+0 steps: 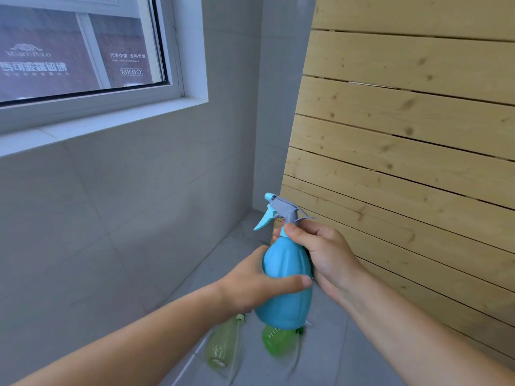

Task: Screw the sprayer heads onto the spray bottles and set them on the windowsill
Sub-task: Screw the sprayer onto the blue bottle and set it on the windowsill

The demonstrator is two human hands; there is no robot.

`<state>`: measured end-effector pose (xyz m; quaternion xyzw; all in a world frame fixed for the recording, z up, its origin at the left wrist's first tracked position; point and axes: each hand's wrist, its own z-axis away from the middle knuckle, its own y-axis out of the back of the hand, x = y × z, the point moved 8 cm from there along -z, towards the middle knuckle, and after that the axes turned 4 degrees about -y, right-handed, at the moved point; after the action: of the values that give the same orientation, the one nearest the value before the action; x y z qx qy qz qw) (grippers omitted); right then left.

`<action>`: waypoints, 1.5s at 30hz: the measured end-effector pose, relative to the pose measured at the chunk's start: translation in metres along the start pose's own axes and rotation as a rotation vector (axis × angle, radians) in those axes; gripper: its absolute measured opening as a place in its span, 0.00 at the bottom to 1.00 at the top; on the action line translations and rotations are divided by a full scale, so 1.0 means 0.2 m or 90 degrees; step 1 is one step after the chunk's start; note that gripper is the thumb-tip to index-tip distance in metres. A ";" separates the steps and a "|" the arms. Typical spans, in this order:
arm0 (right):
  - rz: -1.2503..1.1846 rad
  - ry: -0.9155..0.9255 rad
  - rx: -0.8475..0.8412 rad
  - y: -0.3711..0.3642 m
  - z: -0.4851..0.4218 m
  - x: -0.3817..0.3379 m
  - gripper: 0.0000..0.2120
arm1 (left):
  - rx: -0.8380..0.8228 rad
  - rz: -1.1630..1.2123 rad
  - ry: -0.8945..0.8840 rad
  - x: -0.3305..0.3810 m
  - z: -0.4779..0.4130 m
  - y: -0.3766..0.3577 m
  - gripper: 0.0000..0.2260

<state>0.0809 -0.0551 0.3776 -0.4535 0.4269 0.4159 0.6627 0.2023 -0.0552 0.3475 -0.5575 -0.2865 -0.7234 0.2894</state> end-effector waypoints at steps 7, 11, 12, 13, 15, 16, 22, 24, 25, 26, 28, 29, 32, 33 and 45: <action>-0.093 -0.015 -0.078 -0.03 0.03 -0.06 0.09 | -0.119 0.276 0.050 -0.06 0.00 0.04 0.31; -0.066 -0.028 -0.074 -0.04 0.03 -0.03 0.13 | -0.112 0.256 0.057 -0.07 0.01 -0.02 0.31; -0.052 -0.020 -0.066 -0.04 0.03 -0.03 0.14 | -0.090 0.234 0.045 -0.06 0.01 -0.02 0.32; -0.034 -0.007 -0.057 -0.03 0.02 -0.04 0.14 | -0.064 0.207 0.031 -0.05 0.01 0.00 0.32; -0.008 0.018 -0.036 -0.01 0.02 -0.06 0.13 | -0.019 0.157 0.005 0.00 0.01 0.02 0.33; -0.003 0.025 -0.026 0.00 0.01 -0.06 0.13 | 0.003 0.133 -0.005 0.01 0.01 0.02 0.32; -0.007 0.010 -0.020 0.02 0.01 -0.08 0.11 | -0.016 0.157 0.013 -0.01 0.01 -0.02 0.30; -0.037 0.006 -0.045 0.01 0.02 -0.09 0.12 | -0.070 0.225 0.022 -0.02 0.02 -0.04 0.30; -0.051 0.004 -0.057 0.01 0.03 -0.09 0.12 | -0.092 0.252 0.028 -0.02 0.03 -0.05 0.31; -0.061 0.003 -0.062 0.01 0.03 -0.09 0.12 | -0.106 0.264 0.032 -0.03 0.04 -0.06 0.31; -0.068 0.003 -0.062 0.01 0.03 -0.09 0.12 | -0.104 0.260 0.023 -0.02 0.03 -0.05 0.32; -0.071 0.004 -0.059 0.02 0.03 -0.09 0.11 | -0.095 0.254 0.016 -0.02 0.03 -0.04 0.32; -0.072 0.015 -0.044 0.02 0.02 -0.10 0.11 | -0.064 0.240 0.002 -0.01 0.02 -0.02 0.32; -0.068 0.021 -0.038 0.02 0.02 -0.10 0.11 | -0.055 0.235 0.001 -0.01 0.02 -0.01 0.33; 0.000 0.042 -0.020 0.00 0.01 -0.13 0.11 | -0.006 0.196 -0.011 0.00 0.00 0.06 0.32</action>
<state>0.0742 -0.0580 0.4018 -0.4771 0.4419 0.4075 0.6411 0.2106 -0.0635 0.3478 -0.6024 -0.1965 -0.6670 0.3919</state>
